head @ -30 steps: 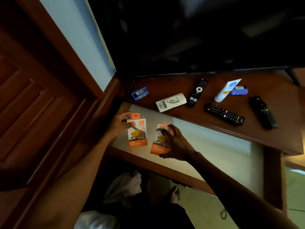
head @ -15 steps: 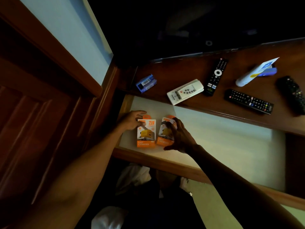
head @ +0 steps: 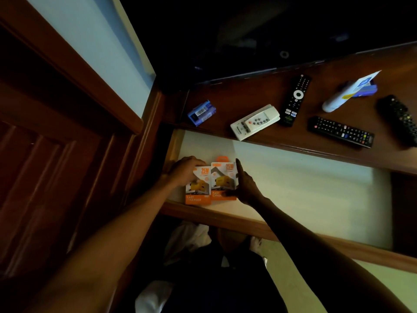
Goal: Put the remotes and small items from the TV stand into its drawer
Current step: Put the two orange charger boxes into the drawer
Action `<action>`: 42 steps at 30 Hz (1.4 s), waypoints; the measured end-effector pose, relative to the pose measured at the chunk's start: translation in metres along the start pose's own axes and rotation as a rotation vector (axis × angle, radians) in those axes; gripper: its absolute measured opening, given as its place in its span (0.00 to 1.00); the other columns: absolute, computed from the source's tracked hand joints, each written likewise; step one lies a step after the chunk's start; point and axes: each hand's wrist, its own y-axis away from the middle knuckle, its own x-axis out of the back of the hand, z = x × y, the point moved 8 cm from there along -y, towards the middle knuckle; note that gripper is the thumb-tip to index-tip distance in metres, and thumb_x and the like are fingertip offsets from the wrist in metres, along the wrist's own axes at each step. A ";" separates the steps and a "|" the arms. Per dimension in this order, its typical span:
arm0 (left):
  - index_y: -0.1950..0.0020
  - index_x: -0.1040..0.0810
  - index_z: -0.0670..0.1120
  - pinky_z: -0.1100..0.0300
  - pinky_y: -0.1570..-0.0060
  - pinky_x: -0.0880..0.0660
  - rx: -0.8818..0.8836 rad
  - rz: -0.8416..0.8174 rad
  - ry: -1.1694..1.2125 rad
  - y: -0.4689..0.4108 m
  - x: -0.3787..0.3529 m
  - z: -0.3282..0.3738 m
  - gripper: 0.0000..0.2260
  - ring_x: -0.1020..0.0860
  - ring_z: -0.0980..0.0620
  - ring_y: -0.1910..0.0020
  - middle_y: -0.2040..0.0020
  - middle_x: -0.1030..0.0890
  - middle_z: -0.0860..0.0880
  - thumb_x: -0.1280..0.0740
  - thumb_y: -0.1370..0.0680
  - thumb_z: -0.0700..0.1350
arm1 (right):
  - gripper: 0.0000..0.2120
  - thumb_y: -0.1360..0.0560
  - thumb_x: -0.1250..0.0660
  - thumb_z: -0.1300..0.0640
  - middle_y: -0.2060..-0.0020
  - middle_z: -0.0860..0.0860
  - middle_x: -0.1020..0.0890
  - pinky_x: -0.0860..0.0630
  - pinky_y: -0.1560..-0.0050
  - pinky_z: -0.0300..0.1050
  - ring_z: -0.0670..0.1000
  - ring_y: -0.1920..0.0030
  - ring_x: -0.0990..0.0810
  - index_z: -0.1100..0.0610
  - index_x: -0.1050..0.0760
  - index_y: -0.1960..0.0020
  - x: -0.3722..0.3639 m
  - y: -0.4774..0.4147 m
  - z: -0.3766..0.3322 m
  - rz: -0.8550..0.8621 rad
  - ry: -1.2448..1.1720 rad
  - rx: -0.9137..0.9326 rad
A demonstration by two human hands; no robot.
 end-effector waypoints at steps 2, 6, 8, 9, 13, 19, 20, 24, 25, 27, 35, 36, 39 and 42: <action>0.34 0.23 0.48 0.52 0.44 0.24 0.002 0.025 -0.028 0.002 0.003 -0.004 0.28 0.24 0.44 0.39 0.39 0.21 0.44 0.24 0.32 0.36 | 0.62 0.35 0.20 0.53 0.34 0.63 0.28 0.26 0.38 0.61 0.65 0.37 0.26 0.50 0.65 0.22 -0.006 -0.001 -0.010 -0.006 0.021 0.026; 0.33 0.23 0.48 0.51 0.44 0.24 -0.008 0.046 -0.037 0.010 0.009 -0.008 0.27 0.23 0.45 0.40 0.38 0.21 0.45 0.26 0.31 0.35 | 0.58 0.37 0.19 0.54 0.35 0.63 0.28 0.26 0.39 0.60 0.65 0.37 0.27 0.51 0.56 0.21 -0.016 -0.002 -0.012 -0.037 0.010 0.012; 0.33 0.24 0.48 0.50 0.43 0.23 -0.036 0.068 -0.010 0.012 0.013 -0.009 0.27 0.24 0.45 0.39 0.38 0.21 0.45 0.26 0.31 0.34 | 0.56 0.38 0.18 0.55 0.35 0.62 0.28 0.25 0.40 0.59 0.64 0.36 0.27 0.52 0.52 0.23 -0.021 0.000 -0.014 -0.042 -0.028 0.012; 0.32 0.25 0.47 0.50 0.43 0.23 -0.040 0.090 0.049 0.013 0.017 -0.010 0.28 0.24 0.46 0.38 0.37 0.22 0.45 0.27 0.30 0.32 | 0.55 0.39 0.18 0.55 0.35 0.61 0.27 0.25 0.41 0.59 0.64 0.36 0.27 0.52 0.50 0.24 -0.023 0.000 -0.016 -0.041 -0.035 0.021; 0.33 0.24 0.44 0.66 0.48 0.23 -0.048 0.305 0.219 0.023 0.047 -0.015 0.23 0.26 0.53 0.38 0.34 0.26 0.45 0.31 0.27 0.29 | 0.55 0.41 0.17 0.54 0.36 0.61 0.27 0.24 0.44 0.56 0.63 0.37 0.26 0.54 0.48 0.25 -0.035 0.000 -0.029 -0.037 -0.037 0.040; 0.34 0.23 0.44 0.59 0.36 0.30 -0.031 0.582 0.184 0.057 0.069 -0.039 0.23 0.30 0.47 0.32 0.31 0.28 0.45 0.31 0.28 0.30 | 0.54 0.44 0.16 0.52 0.38 0.61 0.27 0.23 0.46 0.58 0.64 0.39 0.25 0.56 0.47 0.29 -0.048 -0.005 -0.037 -0.045 -0.040 -0.010; 0.34 0.24 0.44 0.59 0.36 0.31 -0.009 0.585 0.204 0.059 0.068 -0.043 0.23 0.31 0.47 0.32 0.30 0.29 0.45 0.30 0.27 0.31 | 0.54 0.44 0.16 0.51 0.39 0.61 0.27 0.23 0.47 0.58 0.64 0.40 0.25 0.56 0.47 0.30 -0.050 -0.006 -0.037 -0.048 -0.029 -0.027; 0.32 0.25 0.43 0.63 0.36 0.35 0.015 0.563 0.239 0.063 0.066 -0.045 0.22 0.31 0.47 0.30 0.29 0.30 0.44 0.30 0.26 0.33 | 0.57 0.45 0.15 0.50 0.38 0.62 0.28 0.22 0.46 0.59 0.65 0.40 0.25 0.58 0.49 0.30 -0.054 -0.009 -0.040 -0.070 0.015 -0.058; 0.32 0.26 0.43 0.63 0.36 0.34 0.015 0.557 0.247 0.063 0.066 -0.045 0.22 0.31 0.47 0.30 0.29 0.29 0.44 0.30 0.26 0.34 | 0.58 0.45 0.15 0.49 0.38 0.63 0.28 0.22 0.46 0.60 0.65 0.40 0.25 0.58 0.50 0.29 -0.054 -0.009 -0.041 -0.079 0.028 -0.058; 0.32 0.25 0.43 0.60 0.35 0.32 0.006 0.564 0.269 0.062 0.070 -0.040 0.22 0.30 0.47 0.31 0.31 0.28 0.44 0.30 0.26 0.34 | 0.59 0.45 0.16 0.48 0.38 0.63 0.28 0.22 0.46 0.60 0.65 0.40 0.24 0.58 0.51 0.28 -0.054 -0.009 -0.042 -0.099 0.056 -0.051; 0.35 0.24 0.43 0.54 0.41 0.25 -0.117 0.705 0.331 0.041 0.116 0.010 0.17 0.25 0.46 0.39 0.38 0.23 0.43 0.30 0.24 0.39 | 0.41 0.30 0.28 0.39 0.41 0.60 0.24 0.27 0.59 0.52 0.64 0.48 0.20 0.56 0.44 0.29 0.000 0.001 -0.054 -0.004 0.278 0.022; 0.35 0.24 0.43 0.51 0.40 0.25 -0.136 0.712 0.305 0.033 0.121 0.019 0.17 0.25 0.45 0.39 0.37 0.24 0.42 0.30 0.24 0.40 | 0.36 0.29 0.31 0.37 0.42 0.59 0.23 0.26 0.58 0.52 0.62 0.49 0.20 0.56 0.41 0.32 0.014 0.004 -0.057 0.027 0.309 0.050; 0.33 0.26 0.43 0.50 0.37 0.27 -0.198 0.687 0.185 0.001 0.131 0.047 0.20 0.28 0.43 0.36 0.34 0.26 0.42 0.30 0.24 0.43 | 0.27 0.26 0.36 0.35 0.47 0.53 0.19 0.23 0.56 0.51 0.57 0.51 0.19 0.54 0.33 0.38 0.062 0.015 -0.066 0.160 0.338 0.117; 0.27 0.32 0.46 0.45 0.32 0.32 -0.156 0.601 0.063 -0.032 0.133 0.064 0.25 0.33 0.40 0.30 0.28 0.32 0.42 0.31 0.23 0.46 | 0.20 0.25 0.36 0.38 0.52 0.48 0.16 0.24 0.59 0.48 0.54 0.52 0.18 0.52 0.29 0.42 0.107 0.026 -0.075 0.311 0.300 0.162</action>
